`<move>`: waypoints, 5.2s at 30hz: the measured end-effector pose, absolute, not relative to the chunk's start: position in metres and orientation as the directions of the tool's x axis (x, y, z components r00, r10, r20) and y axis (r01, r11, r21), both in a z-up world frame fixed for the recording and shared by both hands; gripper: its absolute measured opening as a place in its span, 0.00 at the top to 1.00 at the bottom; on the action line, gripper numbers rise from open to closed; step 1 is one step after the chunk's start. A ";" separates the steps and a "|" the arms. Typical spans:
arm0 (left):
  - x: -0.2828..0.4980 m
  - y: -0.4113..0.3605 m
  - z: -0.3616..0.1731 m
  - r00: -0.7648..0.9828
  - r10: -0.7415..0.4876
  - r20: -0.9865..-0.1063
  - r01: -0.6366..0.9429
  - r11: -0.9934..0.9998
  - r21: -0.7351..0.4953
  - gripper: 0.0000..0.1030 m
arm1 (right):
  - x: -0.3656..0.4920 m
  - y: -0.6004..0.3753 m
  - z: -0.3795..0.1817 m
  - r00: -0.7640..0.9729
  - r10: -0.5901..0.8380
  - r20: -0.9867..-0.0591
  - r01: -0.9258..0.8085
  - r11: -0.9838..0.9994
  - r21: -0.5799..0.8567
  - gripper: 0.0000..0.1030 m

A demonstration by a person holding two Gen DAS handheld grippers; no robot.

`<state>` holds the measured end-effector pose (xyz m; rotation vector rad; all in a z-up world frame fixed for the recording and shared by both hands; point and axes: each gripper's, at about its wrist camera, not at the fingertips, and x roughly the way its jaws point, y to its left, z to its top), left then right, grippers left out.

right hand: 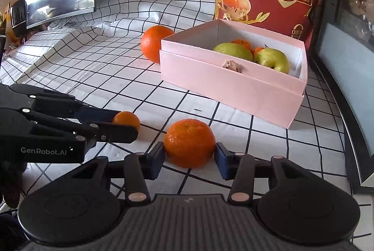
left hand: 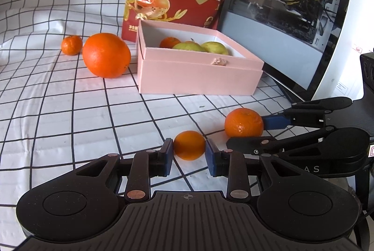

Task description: Organize fruits

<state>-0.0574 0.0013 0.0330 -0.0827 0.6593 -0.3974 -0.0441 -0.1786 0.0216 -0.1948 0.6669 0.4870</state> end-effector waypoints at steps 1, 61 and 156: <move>-0.057 0.002 0.033 0.718 -0.384 -0.580 0.334 0.922 -0.198 0.67 | -0.044 -0.179 0.022 0.677 0.372 -0.634 -0.495 0.869 -0.019 0.55; 0.072 0.207 0.056 0.907 -0.218 -0.361 -0.013 0.841 -0.540 0.67 | 0.125 0.019 0.079 0.694 0.273 -0.666 -0.511 0.838 -0.189 0.31; 0.016 0.087 0.053 0.800 -0.278 -0.532 0.148 0.950 -0.274 0.53 | 0.005 -0.126 0.023 0.604 0.567 -0.560 -0.595 0.789 0.156 0.15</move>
